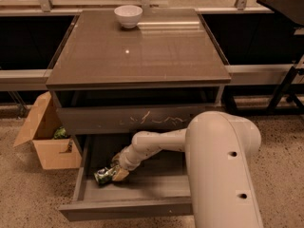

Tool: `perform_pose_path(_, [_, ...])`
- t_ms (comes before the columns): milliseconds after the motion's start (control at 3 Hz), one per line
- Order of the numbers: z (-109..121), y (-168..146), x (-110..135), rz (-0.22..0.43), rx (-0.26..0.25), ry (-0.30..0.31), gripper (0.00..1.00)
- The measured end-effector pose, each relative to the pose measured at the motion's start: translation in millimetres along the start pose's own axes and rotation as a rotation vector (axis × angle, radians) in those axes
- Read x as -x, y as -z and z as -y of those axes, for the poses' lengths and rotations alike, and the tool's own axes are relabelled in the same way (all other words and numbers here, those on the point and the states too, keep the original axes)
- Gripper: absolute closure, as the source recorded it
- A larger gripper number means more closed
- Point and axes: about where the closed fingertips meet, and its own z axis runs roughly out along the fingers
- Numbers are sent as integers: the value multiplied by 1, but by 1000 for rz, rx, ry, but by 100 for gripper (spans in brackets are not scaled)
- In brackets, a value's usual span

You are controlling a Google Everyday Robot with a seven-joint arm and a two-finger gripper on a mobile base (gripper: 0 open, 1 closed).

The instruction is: Pick green can from middle drawer and place on counter

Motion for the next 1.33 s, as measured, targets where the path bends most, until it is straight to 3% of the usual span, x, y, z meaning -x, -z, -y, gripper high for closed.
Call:
perform_pose_path(333, [-2,4,0,4,-5,4,89])
perform_pose_path(667, [-20,49,4,49,-58,46,100])
perform_pose_path(1000, [-42,101,4,68,-138,71,100])
perform_pose_path(1333, [-58,137,6,85,-185,102,100])
